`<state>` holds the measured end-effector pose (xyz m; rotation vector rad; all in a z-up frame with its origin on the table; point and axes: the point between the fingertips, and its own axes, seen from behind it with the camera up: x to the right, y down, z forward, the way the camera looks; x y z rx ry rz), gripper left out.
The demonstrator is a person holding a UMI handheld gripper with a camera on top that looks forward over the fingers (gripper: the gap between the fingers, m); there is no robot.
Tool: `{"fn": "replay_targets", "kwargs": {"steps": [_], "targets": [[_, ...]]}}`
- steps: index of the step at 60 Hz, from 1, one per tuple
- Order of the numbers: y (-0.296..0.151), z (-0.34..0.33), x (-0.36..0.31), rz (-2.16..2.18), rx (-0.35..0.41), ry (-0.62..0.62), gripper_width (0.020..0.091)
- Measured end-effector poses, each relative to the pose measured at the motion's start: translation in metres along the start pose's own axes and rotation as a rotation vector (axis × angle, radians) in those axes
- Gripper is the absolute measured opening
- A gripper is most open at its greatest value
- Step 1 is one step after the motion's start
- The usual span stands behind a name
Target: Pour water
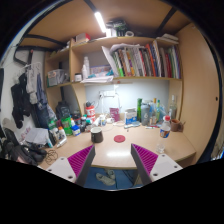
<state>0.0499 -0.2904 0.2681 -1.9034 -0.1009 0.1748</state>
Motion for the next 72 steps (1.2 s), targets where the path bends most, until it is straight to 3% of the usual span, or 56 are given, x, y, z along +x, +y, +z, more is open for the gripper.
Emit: {"fn": "replay_targets", "kwargs": {"steps": [20,33,50,72], "targets": [[0.002,-0.006,0.012,-0.023,-0.008,0.055,0.0786],[0.004,0.025,0.113,-0.008,0.022,0.183,0.0785],[0.034,0.136,0.261,0.049,0.086,0.279,0.0791],[0.079,0.295,0.342,0.004,0.091,0.269,0.0778]]}}
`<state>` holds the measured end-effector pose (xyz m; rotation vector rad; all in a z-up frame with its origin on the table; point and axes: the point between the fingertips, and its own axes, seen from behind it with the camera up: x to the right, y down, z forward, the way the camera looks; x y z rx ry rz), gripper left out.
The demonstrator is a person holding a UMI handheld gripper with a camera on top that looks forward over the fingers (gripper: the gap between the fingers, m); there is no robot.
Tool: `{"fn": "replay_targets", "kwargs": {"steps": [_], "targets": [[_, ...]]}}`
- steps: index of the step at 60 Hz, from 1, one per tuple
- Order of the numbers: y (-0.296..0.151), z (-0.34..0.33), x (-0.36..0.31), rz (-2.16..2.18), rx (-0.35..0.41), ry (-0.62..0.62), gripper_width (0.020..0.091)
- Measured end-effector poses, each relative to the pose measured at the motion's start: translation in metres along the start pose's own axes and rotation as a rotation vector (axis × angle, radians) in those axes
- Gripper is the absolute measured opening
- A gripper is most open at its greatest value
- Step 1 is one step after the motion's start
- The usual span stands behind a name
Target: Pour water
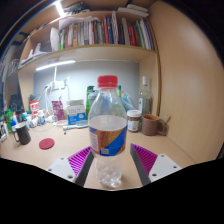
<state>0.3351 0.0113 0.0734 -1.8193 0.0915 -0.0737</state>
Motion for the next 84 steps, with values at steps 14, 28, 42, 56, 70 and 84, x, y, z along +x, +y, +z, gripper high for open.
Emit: {"fn": "replay_targets", "kwargs": {"steps": [14,28,42,56,70,84], "targets": [[-0.005,0.029,-0.002,-0.013,0.068,0.002,0.0501],[-0.004,0.038,-0.022,-0.001,-0.017,0.017,0.0394],[-0.103,0.033,-0.120,-0.282,0.046,-0.135,0.0393],[-0.149,0.073,-0.263,-1.152,0.143,-0.177,0.0391],[-0.139,0.124,-0.352,-1.926,0.222,-0.104,0.0385],[-0.163,0.134,-0.396,-2.324,0.352,-0.002,0.0390]]}}
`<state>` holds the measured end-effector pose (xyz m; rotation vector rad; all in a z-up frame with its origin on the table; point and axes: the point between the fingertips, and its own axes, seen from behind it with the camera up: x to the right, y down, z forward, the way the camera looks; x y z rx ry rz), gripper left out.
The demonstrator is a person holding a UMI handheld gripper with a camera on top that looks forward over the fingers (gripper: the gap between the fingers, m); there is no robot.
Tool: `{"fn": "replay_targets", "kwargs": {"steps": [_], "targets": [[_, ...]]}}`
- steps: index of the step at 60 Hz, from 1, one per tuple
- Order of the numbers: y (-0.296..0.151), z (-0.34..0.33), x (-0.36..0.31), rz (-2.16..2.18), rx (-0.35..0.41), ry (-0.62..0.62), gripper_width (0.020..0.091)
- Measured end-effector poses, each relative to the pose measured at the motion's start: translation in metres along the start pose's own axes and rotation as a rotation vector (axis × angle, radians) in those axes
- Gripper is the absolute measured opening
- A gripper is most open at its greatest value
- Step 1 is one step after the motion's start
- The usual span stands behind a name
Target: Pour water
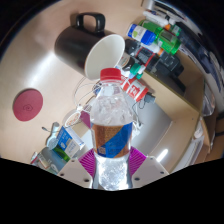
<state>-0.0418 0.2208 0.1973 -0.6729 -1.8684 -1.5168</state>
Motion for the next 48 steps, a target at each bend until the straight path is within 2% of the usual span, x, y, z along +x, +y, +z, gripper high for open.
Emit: {"fn": "replay_targets", "kwargs": {"steps": [15,24,30,31,34,35,36,45,48], "targets": [[-0.006,0.004,-0.004,-0.089,0.013,-0.020,0.0391],[0.004,0.010,0.000,0.064,0.000,-0.012,0.0391],[0.023,0.013,0.002,0.406,-0.028,-0.035,0.0390],[0.025,0.012,0.002,0.486,-0.031,-0.039,0.0416],[0.032,0.010,0.004,0.742,-0.036,-0.054,0.0421],[0.035,0.009,0.003,0.831,-0.033,-0.061,0.0423],[0.035,0.008,0.003,0.928,-0.027,-0.066,0.0392],[0.028,-0.008,-0.009,1.735,0.049,-0.101,0.0392],[0.029,-0.014,-0.021,1.920,0.053,-0.094,0.0392]]}}
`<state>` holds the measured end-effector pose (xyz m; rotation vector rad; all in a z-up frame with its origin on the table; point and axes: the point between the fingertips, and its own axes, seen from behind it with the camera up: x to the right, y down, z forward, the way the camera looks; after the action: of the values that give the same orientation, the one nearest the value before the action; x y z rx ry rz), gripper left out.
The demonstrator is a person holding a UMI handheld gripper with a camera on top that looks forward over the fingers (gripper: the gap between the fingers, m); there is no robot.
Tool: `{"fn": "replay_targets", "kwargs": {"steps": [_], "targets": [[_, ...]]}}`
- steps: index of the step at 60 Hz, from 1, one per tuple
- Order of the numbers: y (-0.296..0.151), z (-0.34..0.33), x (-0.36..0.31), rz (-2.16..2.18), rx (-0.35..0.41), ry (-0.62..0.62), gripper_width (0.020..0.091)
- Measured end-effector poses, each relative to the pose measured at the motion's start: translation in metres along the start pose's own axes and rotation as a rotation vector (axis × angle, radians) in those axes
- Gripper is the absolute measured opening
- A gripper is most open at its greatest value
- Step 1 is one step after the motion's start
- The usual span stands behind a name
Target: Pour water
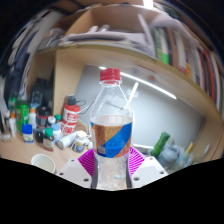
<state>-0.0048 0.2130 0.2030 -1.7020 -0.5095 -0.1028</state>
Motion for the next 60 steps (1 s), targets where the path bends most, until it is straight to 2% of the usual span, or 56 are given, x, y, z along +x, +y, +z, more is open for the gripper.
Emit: {"fn": "replay_targets", "kwargs": {"steps": [4,8,27,28,29,31,36,45,52,54,57,60], "targets": [[0.026,-0.009,-0.003,0.193,0.029,0.013,0.0393],[0.047,-0.014,-0.001,0.277,0.002,-0.005,0.0392],[0.114,-0.010,-0.045,0.328,0.011,-0.124,0.0397],[0.117,-0.010,-0.048,0.328,0.009,-0.132,0.0400],[0.122,-0.010,-0.051,0.329,0.005,-0.138,0.0431],[0.119,-0.013,-0.050,0.340,0.050,-0.133,0.0420],[0.118,-0.017,-0.049,0.341,0.096,-0.126,0.0427],[0.118,-0.014,-0.048,0.347,0.103,-0.124,0.0440],[0.119,-0.013,-0.050,0.314,0.071,-0.131,0.0529],[0.130,-0.012,-0.054,0.276,0.019,-0.148,0.0598],[0.150,-0.015,-0.063,0.232,-0.090,-0.192,0.0740],[0.156,-0.024,-0.072,0.242,-0.131,-0.253,0.0826]]}}
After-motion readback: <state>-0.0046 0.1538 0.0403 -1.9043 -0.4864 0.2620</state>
